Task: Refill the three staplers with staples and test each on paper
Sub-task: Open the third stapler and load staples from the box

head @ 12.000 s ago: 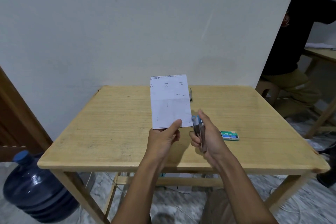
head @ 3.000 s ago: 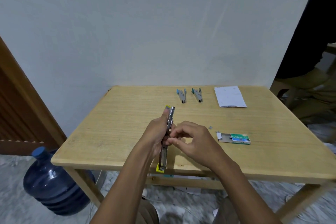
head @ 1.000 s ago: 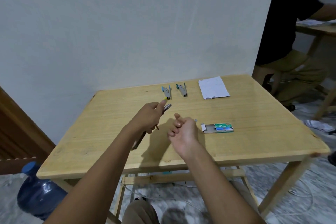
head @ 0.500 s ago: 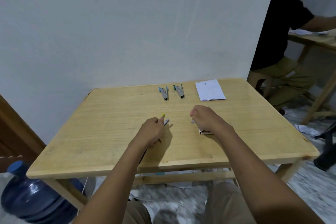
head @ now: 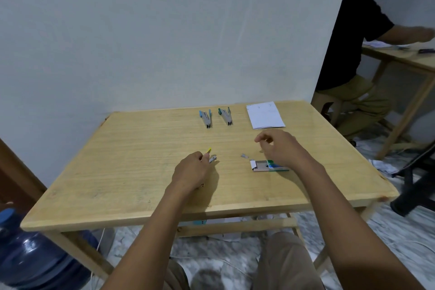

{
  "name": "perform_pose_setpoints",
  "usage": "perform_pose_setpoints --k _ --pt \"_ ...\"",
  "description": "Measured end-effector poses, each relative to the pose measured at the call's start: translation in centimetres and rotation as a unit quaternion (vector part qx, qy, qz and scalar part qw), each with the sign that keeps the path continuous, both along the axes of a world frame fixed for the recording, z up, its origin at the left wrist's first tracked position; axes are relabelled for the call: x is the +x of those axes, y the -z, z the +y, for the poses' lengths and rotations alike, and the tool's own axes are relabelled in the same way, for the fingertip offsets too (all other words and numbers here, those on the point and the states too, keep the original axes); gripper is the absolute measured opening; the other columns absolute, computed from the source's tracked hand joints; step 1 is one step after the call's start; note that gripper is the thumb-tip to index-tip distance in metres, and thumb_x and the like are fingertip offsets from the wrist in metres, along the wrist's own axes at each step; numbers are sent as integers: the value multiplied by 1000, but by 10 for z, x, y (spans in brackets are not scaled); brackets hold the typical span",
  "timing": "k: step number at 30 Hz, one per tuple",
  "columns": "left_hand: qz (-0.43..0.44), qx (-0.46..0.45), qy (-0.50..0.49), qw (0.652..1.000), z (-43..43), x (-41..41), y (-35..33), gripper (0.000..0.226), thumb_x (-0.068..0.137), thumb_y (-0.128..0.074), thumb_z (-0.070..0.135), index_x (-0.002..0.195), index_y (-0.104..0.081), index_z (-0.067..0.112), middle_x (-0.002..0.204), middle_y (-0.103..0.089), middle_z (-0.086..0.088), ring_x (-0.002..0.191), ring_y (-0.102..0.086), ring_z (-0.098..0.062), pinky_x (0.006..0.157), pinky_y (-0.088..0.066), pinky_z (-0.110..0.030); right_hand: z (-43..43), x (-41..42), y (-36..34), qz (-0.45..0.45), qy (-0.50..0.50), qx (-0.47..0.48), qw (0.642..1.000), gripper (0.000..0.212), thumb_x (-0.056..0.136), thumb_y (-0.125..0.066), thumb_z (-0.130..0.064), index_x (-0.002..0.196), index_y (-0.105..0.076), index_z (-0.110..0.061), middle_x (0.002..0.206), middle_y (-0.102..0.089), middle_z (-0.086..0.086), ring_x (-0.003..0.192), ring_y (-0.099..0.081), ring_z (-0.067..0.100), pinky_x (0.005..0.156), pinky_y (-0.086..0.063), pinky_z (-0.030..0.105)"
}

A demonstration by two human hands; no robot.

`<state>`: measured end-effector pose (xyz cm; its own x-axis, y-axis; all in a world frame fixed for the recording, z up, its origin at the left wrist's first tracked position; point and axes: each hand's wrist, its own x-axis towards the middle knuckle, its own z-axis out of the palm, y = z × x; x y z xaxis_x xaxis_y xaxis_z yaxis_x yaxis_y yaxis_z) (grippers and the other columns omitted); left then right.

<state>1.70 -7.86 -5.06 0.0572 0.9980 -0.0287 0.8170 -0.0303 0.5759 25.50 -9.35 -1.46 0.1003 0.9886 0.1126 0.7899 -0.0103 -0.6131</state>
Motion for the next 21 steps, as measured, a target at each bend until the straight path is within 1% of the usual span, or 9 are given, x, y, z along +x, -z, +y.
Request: perform_pose_setpoints --k 2,4,6,7,8,10,14,18,21 --pt "3 4 1 1000 1 0 1 41 104 -31 41 99 -60 11 83 -59 -2 81 -58 -24 64 -38 -31 -8 13 -1 -30 10 -8 999 16 93 -53 -26 92 -66 -35 91 -61 -21 85 -55 -1 100 -38 35" --pt "3 7 -2 1000 2 0 2 41 104 -31 41 99 -60 12 85 -62 -5 81 -61 -25 64 -40 -31 -17 27 2 -58 -1 -81 995 10 86 -61 -39 95 -64 -39 101 -60 -21 98 -56 5 92 -35 33" --pt "6 7 -3 1000 3 0 4 40 103 -31 41 98 -60 13 82 -62 -4 81 -63 -26 63 -40 -31 -24 36 5 -101 -23 -161 981 33 77 -67 -51 109 -59 -44 111 -56 -20 110 -51 12 88 -30 34" --pt "7 7 -5 1000 3 0 5 40 103 -31 42 98 -59 14 80 -61 -3 80 -63 -26 62 -39 -31 -25 38 8 -121 -30 -174 977 41 77 -68 -53 115 -57 -45 111 -54 -19 111 -50 12 87 -29 34" --pt "7 7 -7 1000 3 0 5 40 103 -31 42 97 -59 14 78 -60 -2 79 -62 -26 61 -38 -31 -25 38 11 -129 -31 -166 977 42 78 -69 -53 117 -57 -44 110 -54 -19 109 -49 10 87 -28 34" --pt "7 9 -7 1000 4 0 6 40 103 -31 42 97 -59 14 78 -61 -2 79 -63 -26 63 -40 -31 -22 39 18 -124 -21 -134 983 35 80 -70 -53 112 -59 -44 109 -58 -20 107 -49 8 86 -29 32" --pt "10 12 -6 1000 4 1 6 41 103 -31 41 100 -60 13 82 -63 -4 82 -62 -27 65 -39 -32 -15 39 14 -149 -35 -102 983 30 78 -72 -50 105 -61 -45 100 -58 -22 112 -51 17 83 -39 32" --pt "5 8 -9 1000 4 0 6 41 103 -31 42 100 -61 14 77 -62 -2 80 -63 -27 66 -41 -31 -5 31 -9 -229 -69 -30 971 30 78 -71 -45 108 -66 -40 107 -63 -18 109 -52 19 87 -34 30" --pt "0 7 -7 1000 4 1 7 40 103 -32 42 101 -60 15 77 -64 -3 77 -64 -27 66 -44 -32 -1 27 -10 -252 -80 -35 964 33 77 -71 -45 110 -67 -40 111 -64 -17 110 -52 18 86 -34 29"
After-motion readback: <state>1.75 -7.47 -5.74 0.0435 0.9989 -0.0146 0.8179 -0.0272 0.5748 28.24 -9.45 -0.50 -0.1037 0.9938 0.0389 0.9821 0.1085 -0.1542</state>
